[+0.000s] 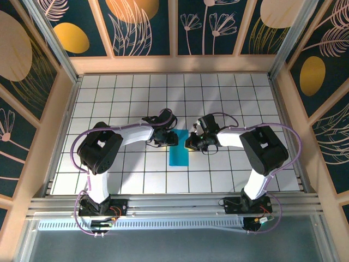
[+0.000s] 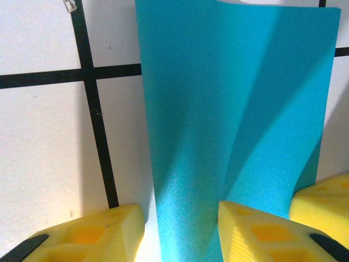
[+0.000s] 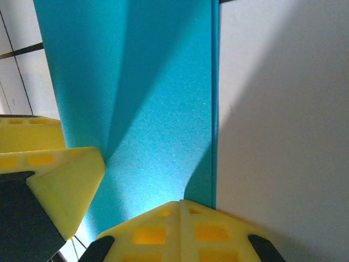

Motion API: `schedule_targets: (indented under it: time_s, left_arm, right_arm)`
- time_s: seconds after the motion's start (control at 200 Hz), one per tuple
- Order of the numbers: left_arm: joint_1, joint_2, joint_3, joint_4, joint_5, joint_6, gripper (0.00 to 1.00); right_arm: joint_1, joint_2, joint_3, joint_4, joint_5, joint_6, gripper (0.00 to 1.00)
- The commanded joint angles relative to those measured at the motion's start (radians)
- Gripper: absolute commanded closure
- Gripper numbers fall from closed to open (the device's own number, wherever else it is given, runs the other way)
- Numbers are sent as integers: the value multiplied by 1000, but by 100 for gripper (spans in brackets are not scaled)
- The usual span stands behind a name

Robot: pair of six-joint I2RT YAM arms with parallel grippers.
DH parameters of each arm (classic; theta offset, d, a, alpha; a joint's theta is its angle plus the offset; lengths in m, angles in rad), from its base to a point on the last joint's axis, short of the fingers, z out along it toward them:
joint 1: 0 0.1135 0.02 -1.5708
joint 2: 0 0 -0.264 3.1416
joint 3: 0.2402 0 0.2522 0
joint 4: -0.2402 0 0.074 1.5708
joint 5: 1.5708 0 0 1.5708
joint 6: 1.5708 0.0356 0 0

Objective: Fold a paper plane with a square sheet of paper (fold left side to right side)
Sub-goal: First fold the square sheet of paper in half at the center of the table.

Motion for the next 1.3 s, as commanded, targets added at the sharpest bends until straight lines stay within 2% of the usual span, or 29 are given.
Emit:
schedule_targets:
  time_s: [0.0, 0.215, 0.335, 0.526, 0.701, 0.761, 0.911, 1.071, 1.171, 1.296]
  left_arm:
    - [-11, 81, -38, -1, -14, 5, 57]
    - [-11, 47, -30, -20, -46, 7, 54]
    - [-8, -1, -16, -52, -98, 13, 46]
    - [6, -124, -8, -81, -150, 12, 38]
    - [10, -250, -40, -46, -139, 20, 38]
    - [10, -279, -61, -6, -85, 25, 42]
    - [10, -296, -115, 95, 76, 26, 62]
    - [10, -259, -163, 194, 171, 13, 80]
    - [10, -231, -189, 247, 205, 12, 86]
    - [10, -211, -225, 293, 217, 29, 89]
  right_arm:
    - [8, 25, -12, -64, 48, -26, 100]
    - [8, 49, -27, -85, 77, -35, 100]
    - [8, 55, -31, -95, 90, -40, 100]
    - [8, 68, -35, -94, 95, -41, 100]
    - [8, 69, -37, -95, 103, -41, 100]
    - [8, 69, -38, -94, 104, -42, 100]
    - [8, 70, -38, -99, 113, -44, 100]
    - [8, 73, -36, -101, 113, -46, 100]
    - [8, 77, -32, -106, 115, -50, 100]
    - [8, 75, -32, -111, 120, -51, 100]
